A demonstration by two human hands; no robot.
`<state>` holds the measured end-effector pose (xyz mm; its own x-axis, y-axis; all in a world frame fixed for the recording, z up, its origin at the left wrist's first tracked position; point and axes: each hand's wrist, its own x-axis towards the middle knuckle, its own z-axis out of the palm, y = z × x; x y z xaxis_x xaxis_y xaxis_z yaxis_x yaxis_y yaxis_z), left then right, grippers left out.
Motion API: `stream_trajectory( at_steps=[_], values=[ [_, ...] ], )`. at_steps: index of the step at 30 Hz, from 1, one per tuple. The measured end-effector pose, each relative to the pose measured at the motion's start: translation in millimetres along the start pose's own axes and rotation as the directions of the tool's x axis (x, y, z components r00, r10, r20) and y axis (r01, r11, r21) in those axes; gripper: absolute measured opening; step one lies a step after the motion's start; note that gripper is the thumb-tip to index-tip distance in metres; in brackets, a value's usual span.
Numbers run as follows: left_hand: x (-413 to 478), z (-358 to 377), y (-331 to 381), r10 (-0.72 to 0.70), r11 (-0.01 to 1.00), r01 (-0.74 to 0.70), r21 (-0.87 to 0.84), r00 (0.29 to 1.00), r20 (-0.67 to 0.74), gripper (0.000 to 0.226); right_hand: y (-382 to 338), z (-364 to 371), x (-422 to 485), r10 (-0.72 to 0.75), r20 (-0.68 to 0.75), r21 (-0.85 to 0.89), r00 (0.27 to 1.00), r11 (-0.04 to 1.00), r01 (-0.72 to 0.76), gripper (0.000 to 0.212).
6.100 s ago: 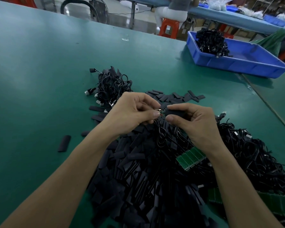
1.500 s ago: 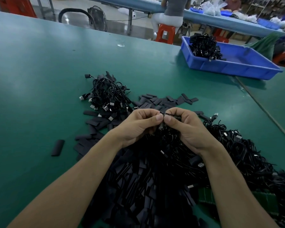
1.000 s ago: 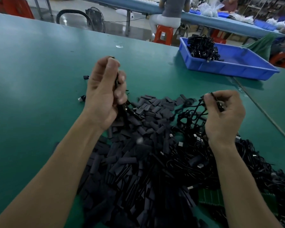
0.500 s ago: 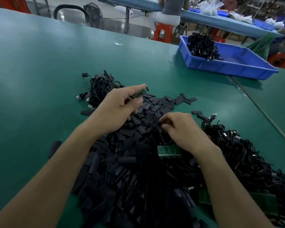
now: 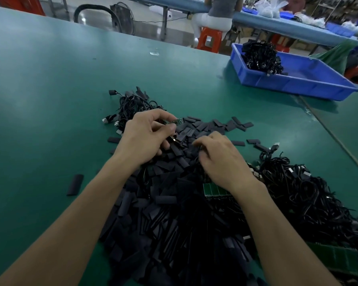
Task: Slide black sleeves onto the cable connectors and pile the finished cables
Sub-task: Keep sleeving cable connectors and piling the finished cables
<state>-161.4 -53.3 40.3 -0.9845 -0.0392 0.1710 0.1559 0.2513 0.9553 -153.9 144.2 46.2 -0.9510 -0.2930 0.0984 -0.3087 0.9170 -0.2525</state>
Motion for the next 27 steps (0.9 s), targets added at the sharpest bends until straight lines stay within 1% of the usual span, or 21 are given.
stream_trajectory(
  at_steps=[2,4,5,7,10,13,15,16,17,19,22,23,25,27],
  values=[
    [0.0,0.2,-1.3,0.001,1.000,-0.001,0.007,1.000,-0.007,0.015,-11.0,2.3,2.6,-0.050,0.067,-0.036,0.996,0.998,0.053,0.026],
    [0.1,0.7,-2.4,-0.003,1.000,0.003,0.019,1.000,0.009,0.013,-19.0,7.5,6.4,-0.036,0.147,-0.158,0.989,0.986,0.059,0.033],
    [0.0,0.7,-2.8,-0.004,1.000,0.004,0.024,1.000,0.019,0.012,-22.0,10.3,7.4,-0.016,0.156,-0.200,0.988,0.979,0.048,0.036],
    [0.7,0.0,-4.0,-0.006,1.000,0.005,0.026,0.999,0.031,0.010,-26.8,14.3,7.0,0.006,0.114,-0.208,0.993,0.978,0.018,0.035],
    [1.6,-0.8,-5.0,-0.018,1.000,0.018,0.022,0.999,0.038,0.007,-28.9,17.9,4.0,-0.009,0.064,-0.228,0.998,0.973,0.024,0.024],
    [1.6,0.3,-5.0,-0.028,0.999,0.026,0.042,0.999,0.039,0.009,-28.9,18.4,1.7,-0.011,0.058,-0.247,0.998,0.969,0.025,0.025],
    [1.9,0.5,-5.2,-0.030,0.998,0.028,0.051,0.999,0.031,0.008,-27.4,17.5,2.0,0.009,0.032,-0.213,0.999,0.977,-0.002,0.024],
    [2.1,0.3,-5.2,-0.030,0.998,0.028,0.057,0.999,0.029,0.007,-25.9,16.1,2.5,0.033,0.007,-0.144,0.999,0.989,-0.031,0.023],
    [2.1,-0.2,-5.4,-0.027,0.997,0.025,0.069,0.999,0.028,0.006,-23.9,13.6,2.4,0.068,-0.017,-0.038,0.998,0.997,-0.068,0.021],
    [2.3,-0.9,-6.2,-0.016,0.995,0.014,0.097,1.000,0.027,0.004,-18.0,8.9,1.9,0.127,-0.052,0.207,0.991,0.972,-0.114,0.017],
    [1.0,-0.4,-6.6,0.000,0.992,-0.003,0.128,1.000,0.023,0.003,-9.5,3.2,-2.6,0.135,-0.090,0.474,0.987,0.877,-0.077,0.010],
    [0.6,0.0,-6.3,0.005,0.990,-0.008,0.144,1.000,0.023,0.003,-7.3,1.9,-4.2,0.132,-0.110,0.543,0.985,0.838,-0.052,0.012],
    [-0.2,1.4,-5.4,0.017,0.986,-0.019,0.166,1.000,0.016,0.004,-3.9,-0.2,-6.9,0.143,-0.150,0.666,0.978,0.746,-0.008,0.020],
    [-0.8,2.8,-4.5,0.033,0.986,-0.034,0.163,0.999,0.009,0.004,-2.0,-1.9,-8.3,0.167,-0.172,0.735,0.971,0.678,0.013,0.029]
  ],
)
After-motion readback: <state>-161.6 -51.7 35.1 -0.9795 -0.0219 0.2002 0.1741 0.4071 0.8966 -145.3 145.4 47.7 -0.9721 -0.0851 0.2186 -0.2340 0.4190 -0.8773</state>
